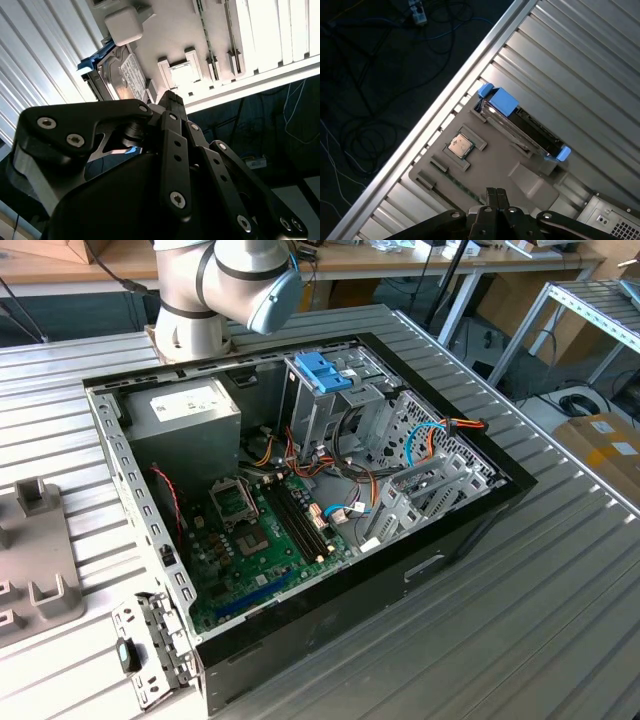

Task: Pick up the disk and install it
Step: 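Pick up the disk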

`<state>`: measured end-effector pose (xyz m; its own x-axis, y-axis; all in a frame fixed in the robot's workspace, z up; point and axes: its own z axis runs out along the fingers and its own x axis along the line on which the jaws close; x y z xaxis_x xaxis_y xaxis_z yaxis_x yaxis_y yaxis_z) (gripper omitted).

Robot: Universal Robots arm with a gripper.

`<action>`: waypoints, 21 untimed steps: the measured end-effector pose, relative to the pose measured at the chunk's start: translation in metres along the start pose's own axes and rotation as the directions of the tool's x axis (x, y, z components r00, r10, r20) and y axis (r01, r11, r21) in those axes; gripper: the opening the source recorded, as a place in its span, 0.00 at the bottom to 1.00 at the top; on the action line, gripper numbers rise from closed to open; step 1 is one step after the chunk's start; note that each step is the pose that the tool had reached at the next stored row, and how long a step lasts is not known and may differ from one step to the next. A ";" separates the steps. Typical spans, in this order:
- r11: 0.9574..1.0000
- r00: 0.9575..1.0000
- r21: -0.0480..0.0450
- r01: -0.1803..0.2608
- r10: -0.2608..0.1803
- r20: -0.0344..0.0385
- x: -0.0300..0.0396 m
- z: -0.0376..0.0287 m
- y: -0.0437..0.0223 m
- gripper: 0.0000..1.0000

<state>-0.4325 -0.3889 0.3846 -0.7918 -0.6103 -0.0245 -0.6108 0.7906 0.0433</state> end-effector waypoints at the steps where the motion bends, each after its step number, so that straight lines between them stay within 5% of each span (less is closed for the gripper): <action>1: 1.000 1.000 0.000 0.002 -0.002 0.000 0.0000 0.0000 0.0000 0.10; 21: 0.999 0.999 -0.001 0.044 -0.044 -0.002 0.0000 0.0000 0.0000 0.10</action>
<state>-0.4325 -0.3889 0.3846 -0.7640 -0.6448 -0.0246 -0.6452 0.7628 0.0433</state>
